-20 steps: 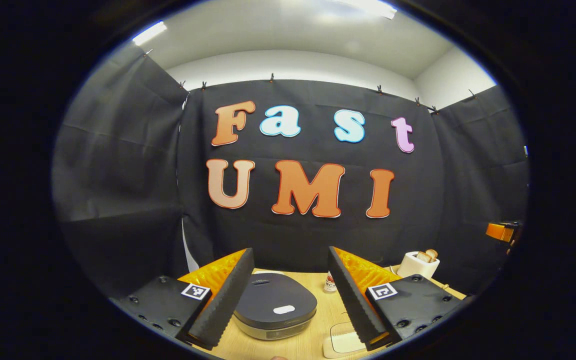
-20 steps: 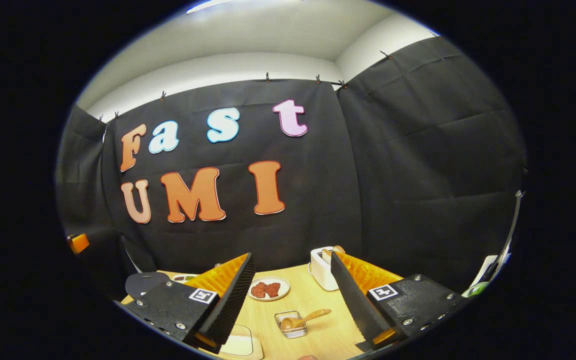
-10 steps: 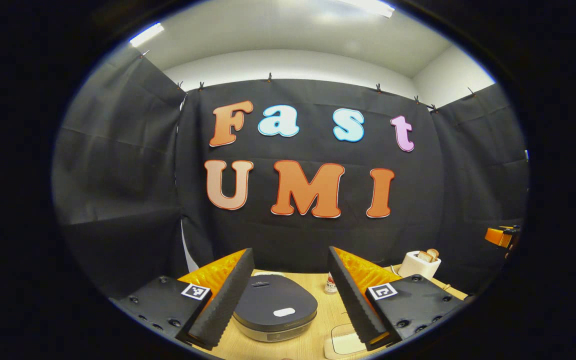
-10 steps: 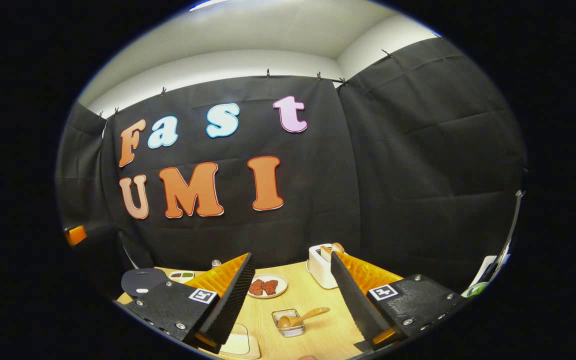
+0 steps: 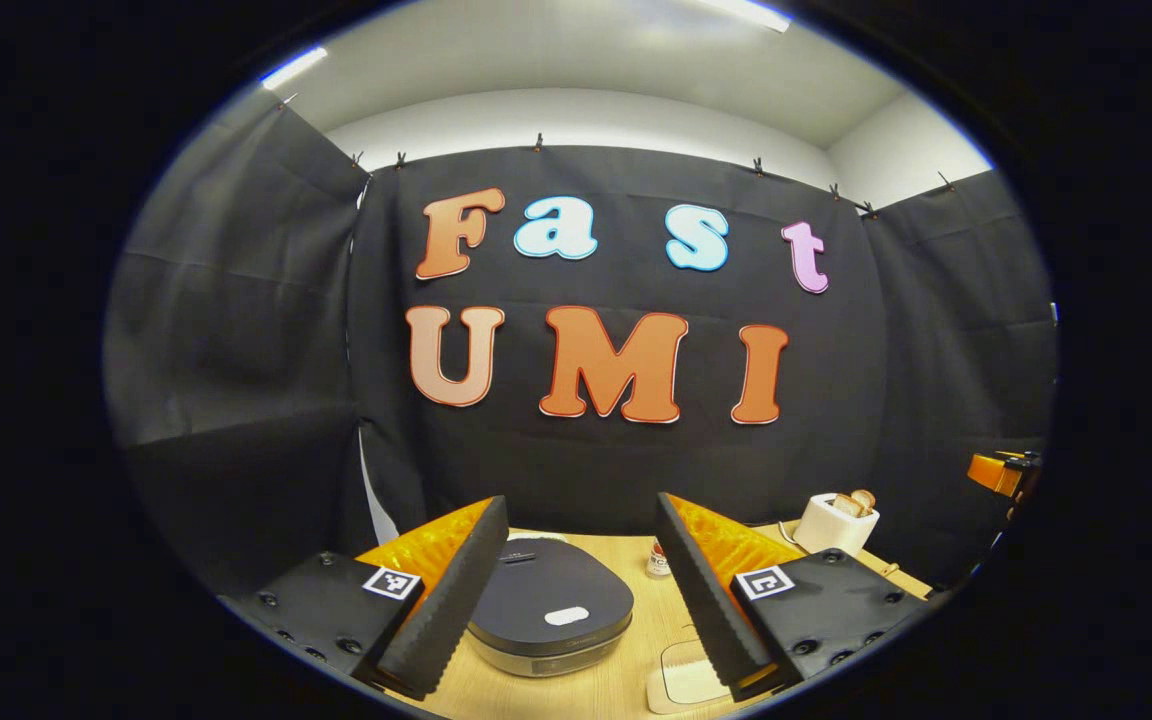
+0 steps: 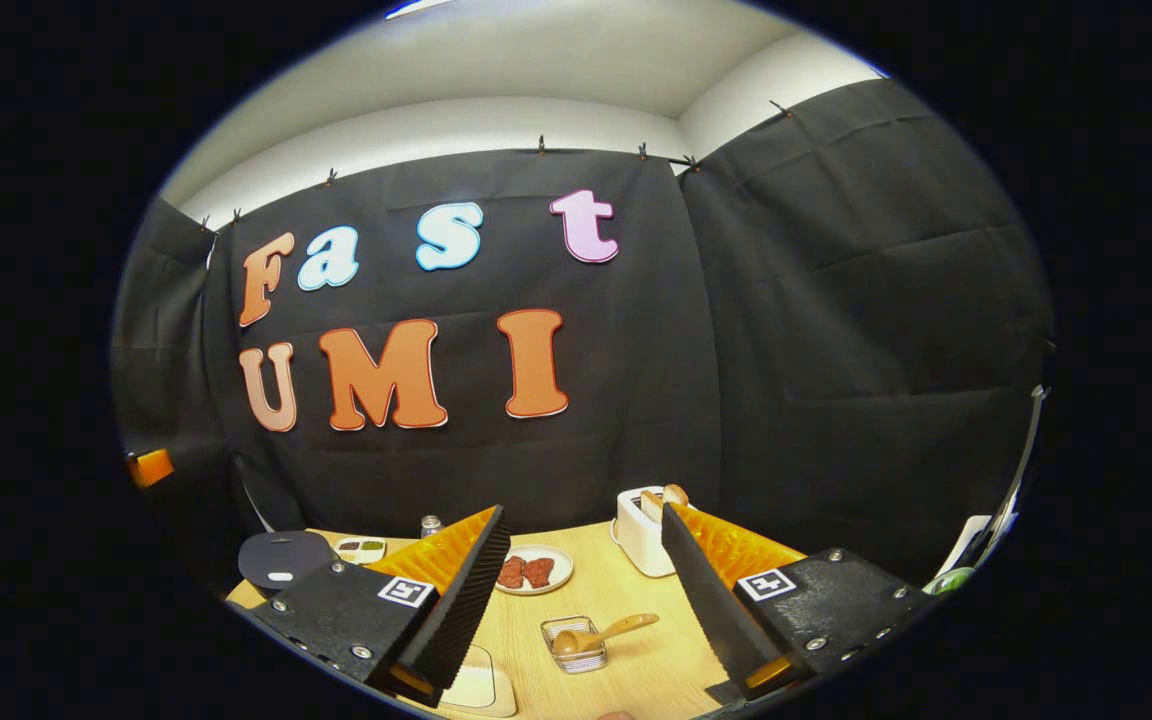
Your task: Close the left gripper, press the button to open the rice cooker; take a wooden spoon from the chopstick holder with the right hand, scoop a spoonful of rice and pour it into the rice cooker, then put the wooden spoon back into the chopstick holder.
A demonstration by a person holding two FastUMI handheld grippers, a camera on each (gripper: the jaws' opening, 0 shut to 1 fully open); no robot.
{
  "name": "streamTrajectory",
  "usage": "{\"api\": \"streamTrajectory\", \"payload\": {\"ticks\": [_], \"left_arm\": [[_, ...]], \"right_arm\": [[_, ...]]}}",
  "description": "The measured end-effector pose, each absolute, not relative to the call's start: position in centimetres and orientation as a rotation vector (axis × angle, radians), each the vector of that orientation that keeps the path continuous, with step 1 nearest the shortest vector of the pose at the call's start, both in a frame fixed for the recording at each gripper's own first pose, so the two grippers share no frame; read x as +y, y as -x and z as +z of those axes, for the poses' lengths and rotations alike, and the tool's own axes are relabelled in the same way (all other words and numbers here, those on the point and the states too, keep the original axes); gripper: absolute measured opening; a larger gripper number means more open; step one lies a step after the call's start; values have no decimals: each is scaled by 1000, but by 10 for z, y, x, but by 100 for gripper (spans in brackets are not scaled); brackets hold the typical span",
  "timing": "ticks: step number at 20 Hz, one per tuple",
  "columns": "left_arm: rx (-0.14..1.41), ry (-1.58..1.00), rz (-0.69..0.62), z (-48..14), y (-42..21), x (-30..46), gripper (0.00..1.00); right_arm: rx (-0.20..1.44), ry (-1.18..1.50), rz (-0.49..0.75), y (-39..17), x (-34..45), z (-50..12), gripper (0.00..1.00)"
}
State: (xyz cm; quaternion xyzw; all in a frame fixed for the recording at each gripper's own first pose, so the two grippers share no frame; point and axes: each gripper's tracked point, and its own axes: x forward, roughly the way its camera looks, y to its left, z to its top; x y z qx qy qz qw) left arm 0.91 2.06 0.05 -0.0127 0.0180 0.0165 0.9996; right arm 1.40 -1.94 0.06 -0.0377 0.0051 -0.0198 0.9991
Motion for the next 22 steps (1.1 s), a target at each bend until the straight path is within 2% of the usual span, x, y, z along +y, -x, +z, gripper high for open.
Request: {"api": "streamTrajectory", "payload": {"ticks": [1, 2, 3, 4, 6, 7, 8, 9, 10, 11, 12, 13, 14, 17, 18, 20, 22], "left_arm": [[39, 22, 38, 0, -9, 23, 98], [38, 18, 41, -1, -8, 25, 89], [36, 16, 45, 1, -6, 25, 81], [37, 12, 51, 0, -4, 28, 72], [38, 5, 54, 1, -3, 29, 55], [35, 11, 42, 2, -2, 27, 50], [40, 21, 28, 1, -1, 23, 45], [48, 28, 24, -1, 0, 23, 39], [53, 35, 22, -2, 1, 25, 39], [60, 36, 27, -2, 3, 26, 27], [38, 38, 82, -2, 2, 37, 15], [42, 43, 65, 4, 2, 37, 3], [51, 58, 55, 0, 5, 32, 6], [67, 23, 54, -3, 6, 35, 4], [74, 5, 49, -4, 4, 35, 7], [90, -4, 29, -7, 3, 31, 0], [113, -6, 17, -14, 0, 29, 4]], "right_arm": [[8, 77, -39, -14, -19, 1, 100], [7, 78, -37, -13, -18, 1, 95], [7, 79, -36, -12, -18, 1, 95], [7, 80, -37, -13, -17, 1, 100], [10, 77, -28, -12, -15, 1, 100], [10, 75, -22, -11, -14, 0, 95], [10, 73, -21, -11, -13, 0, 95], [8, 72, -19, -10, -14, -1, 100], [6, 71, -17, -9, -13, 1, 100], [8, 70, -15, -8, -13, 0, 100], [11, 68, -10, -9, -11, -1, 95], [15, 64, -8, -8, -11, -1, 95], [15, 61, -8, -8, -12, -1, 95], [14, 63, -12, -9, -13, -1, 95], [15, 62, -12, -9, -12, -1, 94], [20, 59, -9, -9, -12, -2, 95], [23, 61, -8, -9, -13, -3, 95]]}}
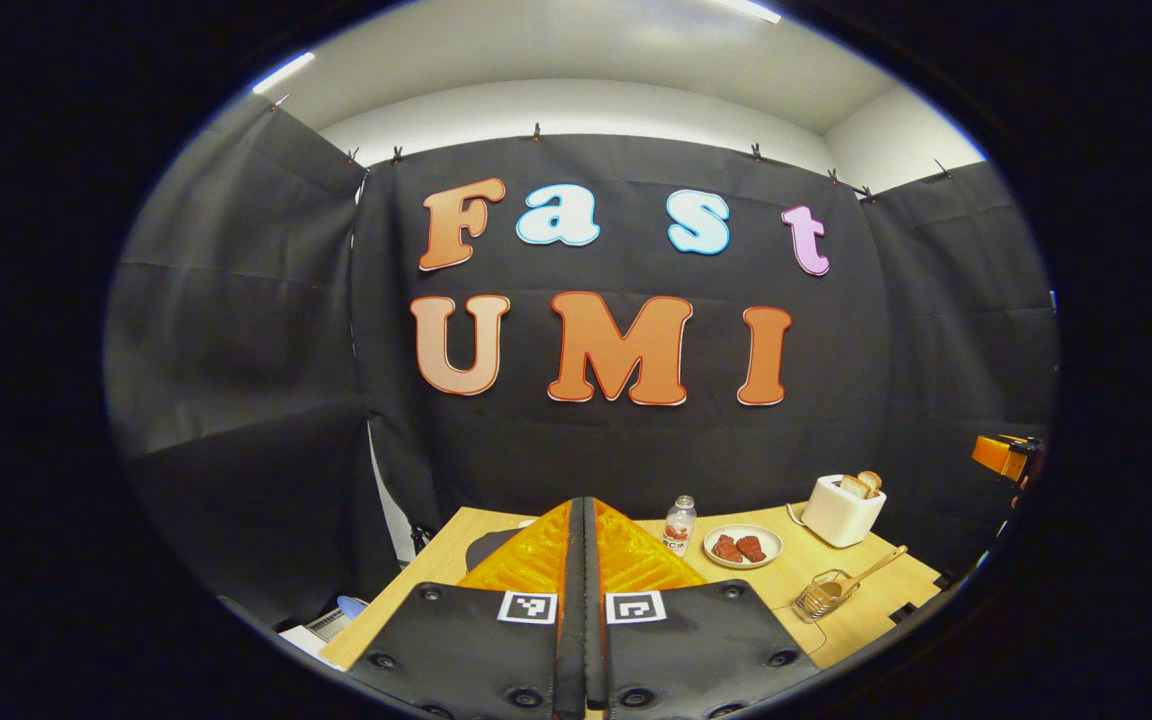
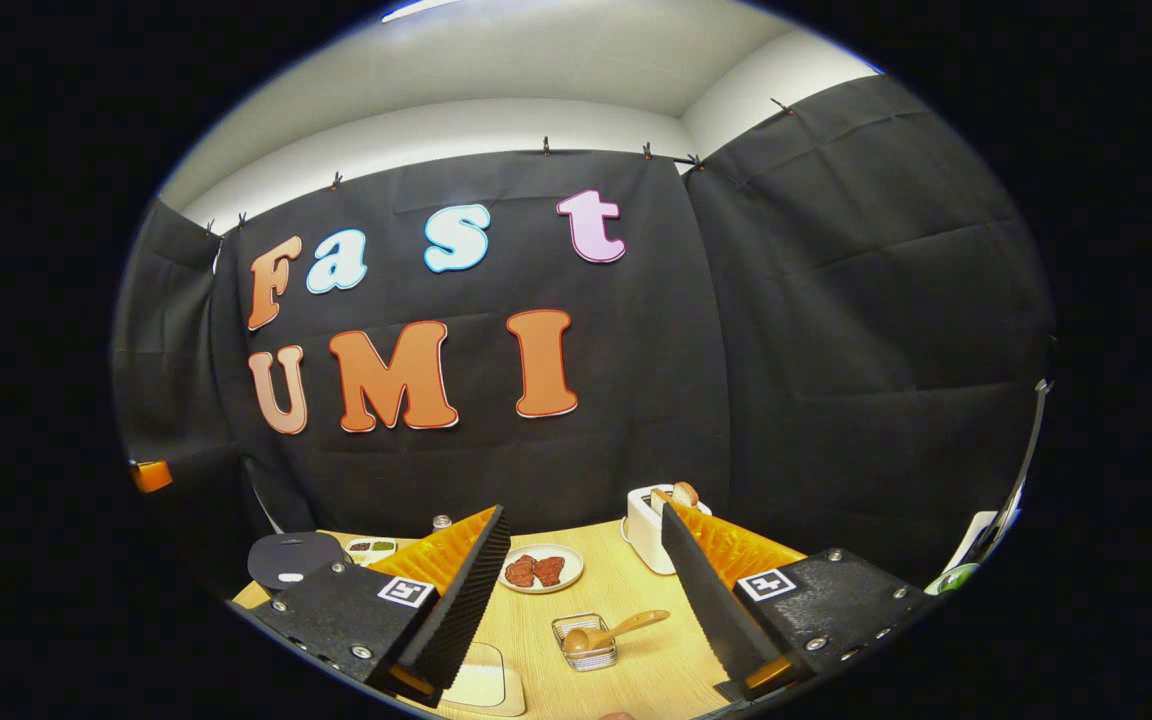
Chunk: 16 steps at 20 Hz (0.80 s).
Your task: Close the left gripper, press the button to open the rice cooker; take a wooden spoon from the chopstick holder with the right hand, scoop a spoonful of rice and pour it into the rice cooker, then put the wooden spoon back into the chopstick holder.
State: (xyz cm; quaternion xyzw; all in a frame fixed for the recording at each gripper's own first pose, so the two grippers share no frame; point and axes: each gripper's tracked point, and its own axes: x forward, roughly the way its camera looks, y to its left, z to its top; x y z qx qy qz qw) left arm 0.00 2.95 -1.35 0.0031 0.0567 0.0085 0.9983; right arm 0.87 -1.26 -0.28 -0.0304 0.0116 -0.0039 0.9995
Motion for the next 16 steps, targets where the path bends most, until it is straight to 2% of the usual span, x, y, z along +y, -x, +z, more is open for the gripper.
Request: {"api": "streamTrajectory", "payload": {"ticks": [1, 3, 4, 11, 12, 14, 16], "left_arm": [[128, -8, 9, -17, -3, 27, 0], [165, -16, 9, -31, -17, 27, 0], [185, -18, 2, -41, -23, 28, 4], [338, 13, -58, -109, -70, 27, 4], [358, 18, -50, -121, -77, 30, 0], [400, 5, -52, -146, -88, 31, 4], [449, 23, -69, -173, -93, 27, 4]], "right_arm": [[26, 63, -5, -8, -11, -6, 95], [28, 65, -2, -9, -10, -7, 95], [32, 64, -2, -8, -10, -9, 95], [51, 55, 10, -8, -8, -14, 95], [50, 53, 9, -10, -6, -14, 95], [59, 48, 11, -10, -6, -18, 95], [72, 46, 13, -7, -7, -22, 95]]}}
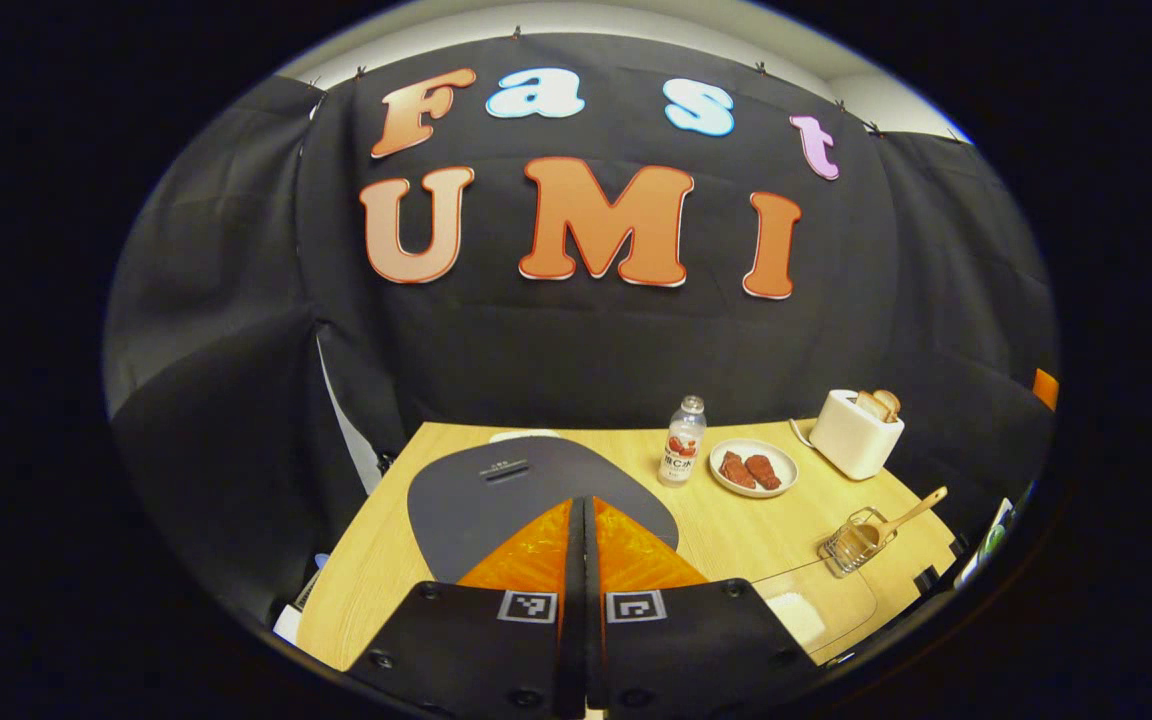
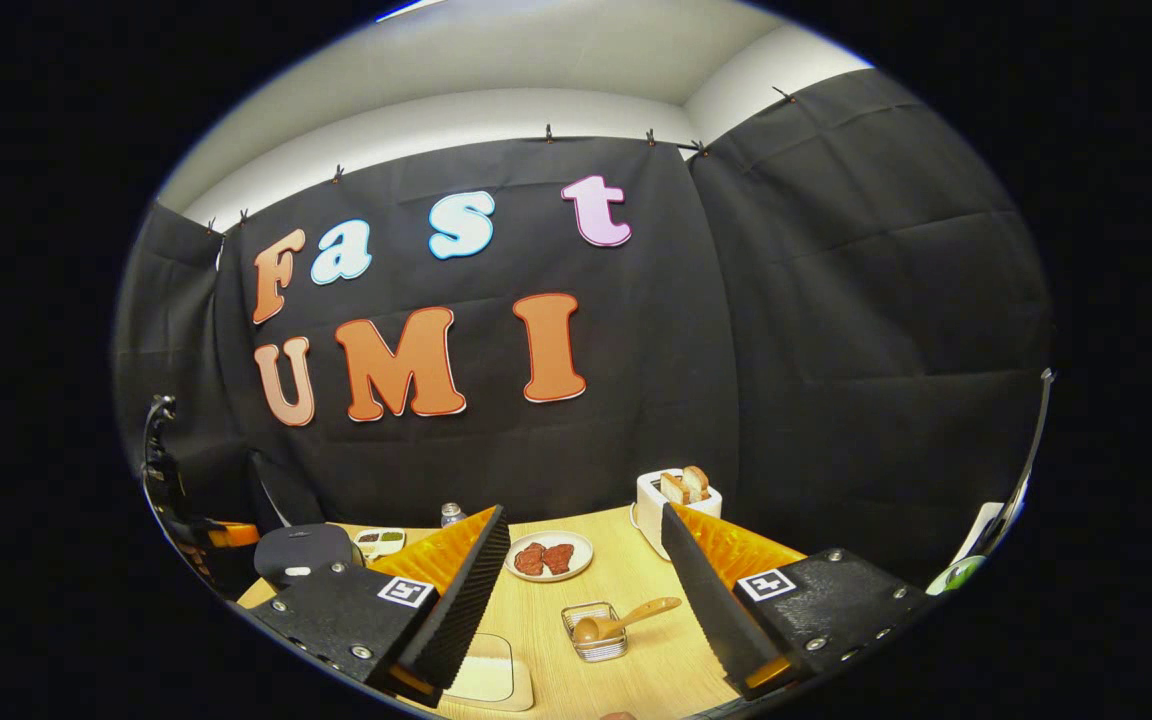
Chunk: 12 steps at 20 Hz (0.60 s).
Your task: Close the left gripper, press the button to open the rice cooker; take a wooden spoon from the chopstick holder with the right hand, scoop a spoonful of rice and pour it into the rice cooker, then put the wooden spoon back into the chopstick holder.
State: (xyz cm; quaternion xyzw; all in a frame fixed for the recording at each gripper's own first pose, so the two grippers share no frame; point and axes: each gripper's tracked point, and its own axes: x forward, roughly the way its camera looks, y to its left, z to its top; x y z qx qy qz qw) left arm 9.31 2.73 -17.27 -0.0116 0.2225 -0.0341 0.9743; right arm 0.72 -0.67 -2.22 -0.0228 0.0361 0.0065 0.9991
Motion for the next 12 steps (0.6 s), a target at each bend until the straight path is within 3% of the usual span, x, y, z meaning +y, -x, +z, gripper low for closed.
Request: {"api": "streamTrajectory", "payload": {"ticks": [1, 2, 6, 7, 8, 12], "left_arm": [[473, 36, -74, -182, -97, 26, 0], [494, 43, -81, -193, -98, 24, 4], [558, 61, -77, -226, -110, 22, 4], [569, 70, -78, -231, -111, 22, 0], [580, 77, -81, -236, -109, 19, 4], [591, 41, -110, -247, -110, 13, 4]], "right_arm": [[76, 49, 9, -8, -8, -24, 95], [82, 53, 5, -10, -8, -26, 95], [108, 47, -3, -9, -11, -35, 95], [112, 46, -9, -10, -13, -36, 95], [113, 44, -16, -10, -15, -37, 95], [132, 10, -26, -12, -20, -43, 95]]}}
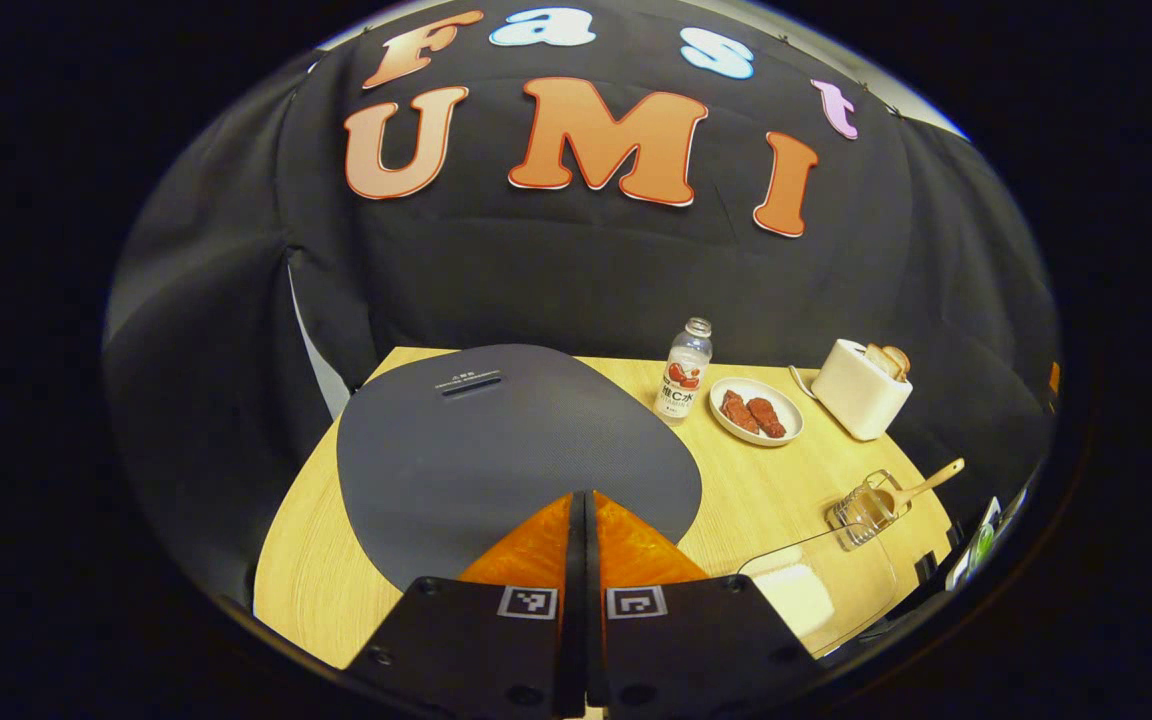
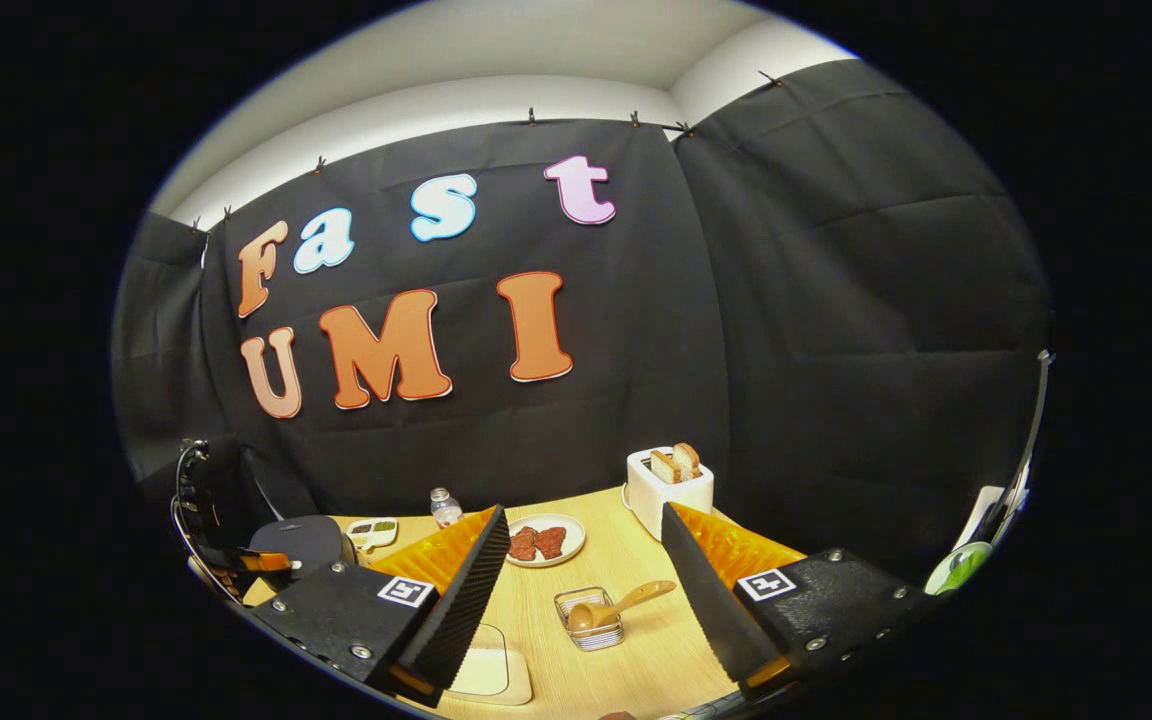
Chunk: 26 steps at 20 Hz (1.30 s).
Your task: Close the left gripper, press the button to open the rice cooker; take a wooden spoon from the chopstick holder with the right hand, scoop a spoonful of rice and pour it into the rice cooker, then put the wooden spoon back into the chopstick holder.
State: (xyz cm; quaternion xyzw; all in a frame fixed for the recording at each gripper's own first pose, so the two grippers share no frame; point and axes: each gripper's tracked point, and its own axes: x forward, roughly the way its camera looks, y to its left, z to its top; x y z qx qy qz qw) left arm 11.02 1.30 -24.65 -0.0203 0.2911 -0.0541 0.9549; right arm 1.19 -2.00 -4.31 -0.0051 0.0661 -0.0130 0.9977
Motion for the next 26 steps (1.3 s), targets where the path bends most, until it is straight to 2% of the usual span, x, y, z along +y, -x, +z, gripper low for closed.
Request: {"api": "streamTrajectory", "payload": {"ticks": [2, 3, 6, 8, 10, 11, 18, 19, 20, 21, 23, 24, 26], "left_arm": [[622, -2, -120, -249, -110, 11, 0], [644, -37, -124, -253, -109, 12, 4], [635, -26, -128, -254, -111, 13, 5], [690, 5, -153, -254, -108, 15, 5], [727, 11, -174, -256, -105, 16, 1], [724, 7, -179, -257, -104, 16, 5], [582, 0, -158, -223, -109, 21, 4], [548, -8, -143, -209, -113, 23, 0], [508, -10, -119, -188, -120, 26, 5], [464, -11, -91, -168, -127, 29, 1], [358, -9, -39, -132, -135, 37, 5], [313, 0, -24, -110, -134, 41, 1], [250, 16, 0, -73, -125, 48, 4]], "right_arm": [[142, -2, -29, -14, -20, -46, 95], [146, -5, -32, -14, -20, -48, 95], [159, -6, -30, -17, -17, -54, 95], [173, -12, -18, -16, -14, -57, 95], [171, -3, -19, -16, -15, -57, 95], [169, 1, -21, -16, -15, -57, 95], [141, 15, -24, -15, -18, -46, 95], [137, 12, -27, -14, -21, -45, 95], [135, 7, -30, -14, -23, -44, 95], [134, 2, -32, -14, -23, -44, 95], [130, 0, -37, -12, -26, -43, 95], [129, 1, -39, -12, -28, -43, 95], [128, 2, -41, -12, -29, -41, 95]]}}
